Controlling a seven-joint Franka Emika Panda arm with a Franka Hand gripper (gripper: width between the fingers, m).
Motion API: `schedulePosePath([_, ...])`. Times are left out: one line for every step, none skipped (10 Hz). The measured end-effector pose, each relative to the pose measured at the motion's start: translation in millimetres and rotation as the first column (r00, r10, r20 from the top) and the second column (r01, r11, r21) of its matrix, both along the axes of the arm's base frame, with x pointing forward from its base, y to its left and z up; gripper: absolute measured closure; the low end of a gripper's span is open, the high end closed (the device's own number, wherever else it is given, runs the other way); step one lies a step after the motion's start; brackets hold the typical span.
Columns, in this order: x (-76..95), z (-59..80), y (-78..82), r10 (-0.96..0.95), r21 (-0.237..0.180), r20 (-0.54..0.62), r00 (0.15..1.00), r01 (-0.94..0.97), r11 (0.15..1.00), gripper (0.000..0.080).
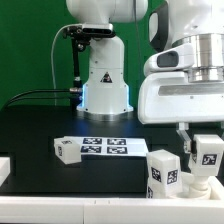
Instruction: Assemble stool
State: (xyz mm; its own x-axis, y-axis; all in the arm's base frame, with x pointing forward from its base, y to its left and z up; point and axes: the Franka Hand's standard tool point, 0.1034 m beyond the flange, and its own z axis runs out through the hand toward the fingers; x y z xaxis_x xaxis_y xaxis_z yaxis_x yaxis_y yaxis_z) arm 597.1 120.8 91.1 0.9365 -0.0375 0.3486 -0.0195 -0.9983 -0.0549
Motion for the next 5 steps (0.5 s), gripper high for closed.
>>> schedulePosePath([0.1, -1.5, -1.6, 0.001, -0.003, 0.002, 1.0, -0.001, 1.0, 0.0465])
schedulePosePath([-0.8, -4.6, -6.1, 0.003, -0.008, -0.002, 1.0, -0.003, 1.0, 0.0465])
schedulePosePath([-1.6, -7.0, -8.1, 0.003, -0.01, -0.005, 1.0, -0.003, 1.0, 0.0465])
schedulePosePath([-2.4, -8.9, -8.1, 0.003, -0.011, -0.008, 1.0, -0.003, 1.0, 0.0465])
schedulePosePath([-2.8, -9.7, -7.7, 0.004, -0.012, -0.009, 1.0, -0.004, 1.0, 0.0465])
